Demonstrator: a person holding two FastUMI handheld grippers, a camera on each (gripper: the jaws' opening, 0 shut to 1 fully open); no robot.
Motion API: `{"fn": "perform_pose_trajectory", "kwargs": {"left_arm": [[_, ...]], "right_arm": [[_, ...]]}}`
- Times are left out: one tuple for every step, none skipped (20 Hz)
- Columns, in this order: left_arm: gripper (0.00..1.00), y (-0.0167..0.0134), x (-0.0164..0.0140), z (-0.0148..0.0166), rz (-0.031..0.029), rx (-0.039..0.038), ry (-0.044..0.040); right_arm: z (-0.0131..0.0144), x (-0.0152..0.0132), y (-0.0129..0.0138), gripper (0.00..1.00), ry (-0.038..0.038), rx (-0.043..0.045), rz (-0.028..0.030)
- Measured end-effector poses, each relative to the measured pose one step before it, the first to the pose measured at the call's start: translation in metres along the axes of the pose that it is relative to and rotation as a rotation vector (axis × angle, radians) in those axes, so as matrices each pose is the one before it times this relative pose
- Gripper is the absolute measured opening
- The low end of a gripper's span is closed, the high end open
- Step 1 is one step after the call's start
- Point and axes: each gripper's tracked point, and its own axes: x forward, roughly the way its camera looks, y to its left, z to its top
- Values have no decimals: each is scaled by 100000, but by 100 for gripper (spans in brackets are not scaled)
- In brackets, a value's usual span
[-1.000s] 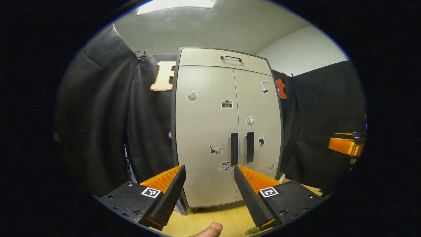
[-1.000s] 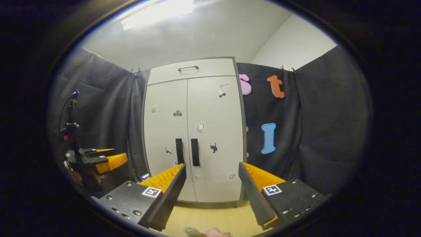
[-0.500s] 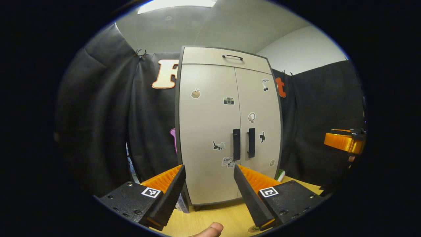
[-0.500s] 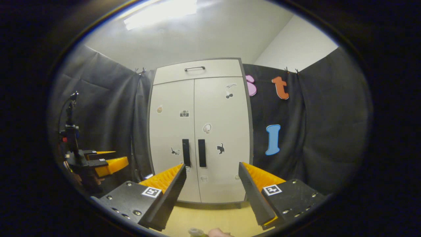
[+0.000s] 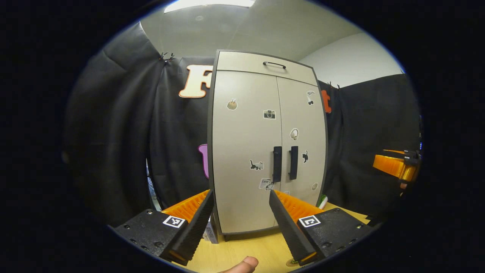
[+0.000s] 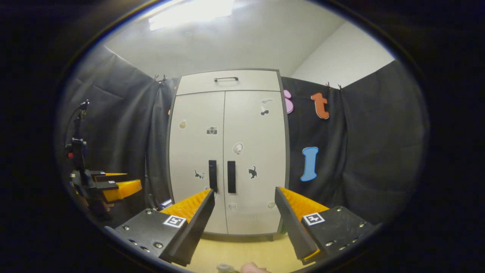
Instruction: Grasp the bottle in the cabinet with the left hand and place it on the coaster, then close the right door with the right hand and the left door with the left hand.
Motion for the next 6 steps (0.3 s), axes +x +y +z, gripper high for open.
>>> {"fn": "perform_pose_trajectory", "kwargs": {"left_arm": [[94, -39, 137, -86, -94, -497, 936], [93, -167, 34, -47, -276, -1248, 444], [93, -159, 102, 240, -365, -1072, -533], [93, -64, 161, 90, -126, -418, -781], [93, -107, 158, 187, -18, 91, -1152], [93, -346, 182, 79, -507, 222, -730]], "right_arm": [[204, 121, 96, 96, -152, -583, 27], [176, 93, -35, 96, -336, -947, -69], [85, 213, -155, 96, -252, -843, -563], [-156, 86, -132, 96, 147, -195, -724], [-270, 172, 11, 96, 1133, 426, -511], [-313, 80, 147, 96, 1263, 447, 31]]}}
